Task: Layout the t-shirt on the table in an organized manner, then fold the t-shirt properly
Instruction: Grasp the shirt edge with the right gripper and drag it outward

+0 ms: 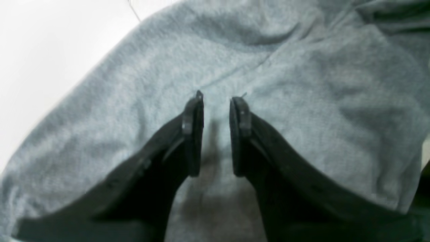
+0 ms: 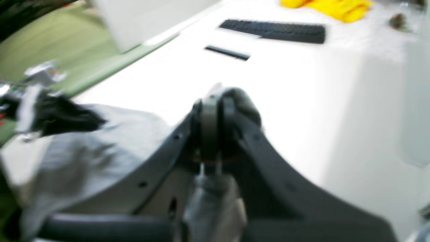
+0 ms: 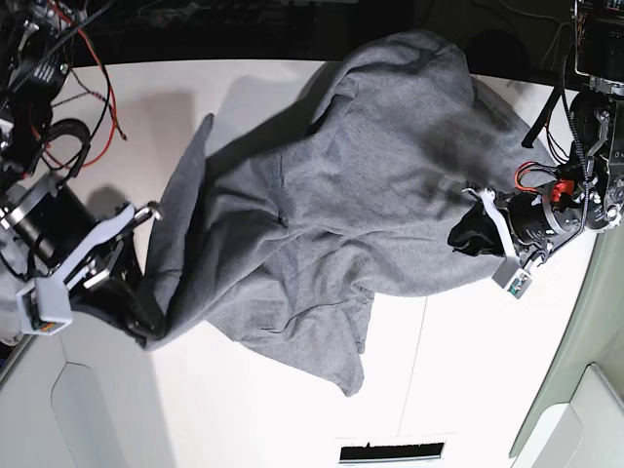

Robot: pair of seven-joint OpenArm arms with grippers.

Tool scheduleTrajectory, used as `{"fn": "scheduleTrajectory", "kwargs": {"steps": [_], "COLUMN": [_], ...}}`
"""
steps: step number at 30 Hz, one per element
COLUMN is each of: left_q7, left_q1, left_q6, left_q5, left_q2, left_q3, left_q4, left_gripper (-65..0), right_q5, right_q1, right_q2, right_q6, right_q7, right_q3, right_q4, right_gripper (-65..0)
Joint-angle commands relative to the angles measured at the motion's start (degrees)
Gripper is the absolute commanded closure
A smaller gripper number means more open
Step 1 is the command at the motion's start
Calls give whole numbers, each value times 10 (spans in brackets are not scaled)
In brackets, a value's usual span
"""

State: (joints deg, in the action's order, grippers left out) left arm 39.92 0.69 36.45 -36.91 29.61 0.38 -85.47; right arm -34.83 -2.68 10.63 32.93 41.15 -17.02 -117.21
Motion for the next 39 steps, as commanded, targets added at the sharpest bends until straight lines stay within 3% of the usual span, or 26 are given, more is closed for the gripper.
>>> {"fn": "scheduleTrajectory", "kwargs": {"steps": [1,6,14,17,19,25,29,31,33,38,39], "left_q7": [-16,-20,-20,-20,-20,-15,-13,-10,-12,-17,-21], "left_q1": [9,9,9,9,9,9,9,5,-7,-42,-50], "left_q6": [2,2,3,2,3,2,2,2,2,-18,-26], "left_q5": [-8,-10,-21,-21,-20,3,3,2,1,17,21], "left_q2": [9,5,-12,-19,-21,-18,-13,-14,-14,-14,-13], "left_q3": [-3,-3,-3,-3,-3,-3,-3,-3,-3,-3,-3], "left_q4": [-7,-7,-7,-7,-7,-7,-7,-7,-7,-7,-7], "left_gripper": [-166,-166,-166,-166,-166,-166,-166,-166,-166,-158,-132], "right_q5": [11,80,104,101,88,40,9,12,28,128,148], "right_q1": [-26,-100,-108,-108,-106,-27,55,80,86,45,34], "right_q2": [5,24,64,65,65,63,49,41,37,37,37], "right_q6": [-4,-13,-19,-24,-32,-32,-29,-29,-29,-31,-32], "right_q7": [-17,-17,-40,-8,30,41,-2,-43,-73,-108,-108], "right_q3": [-2,-2,-51,-78,-94,-153,-147,-132,-112,-42,-26], "right_q4": [18,176,282,286,286,286,286,286,287,292,300], "right_gripper": [0,0,0,-256,-350,-349,-340,-228,-10,0,0]}}
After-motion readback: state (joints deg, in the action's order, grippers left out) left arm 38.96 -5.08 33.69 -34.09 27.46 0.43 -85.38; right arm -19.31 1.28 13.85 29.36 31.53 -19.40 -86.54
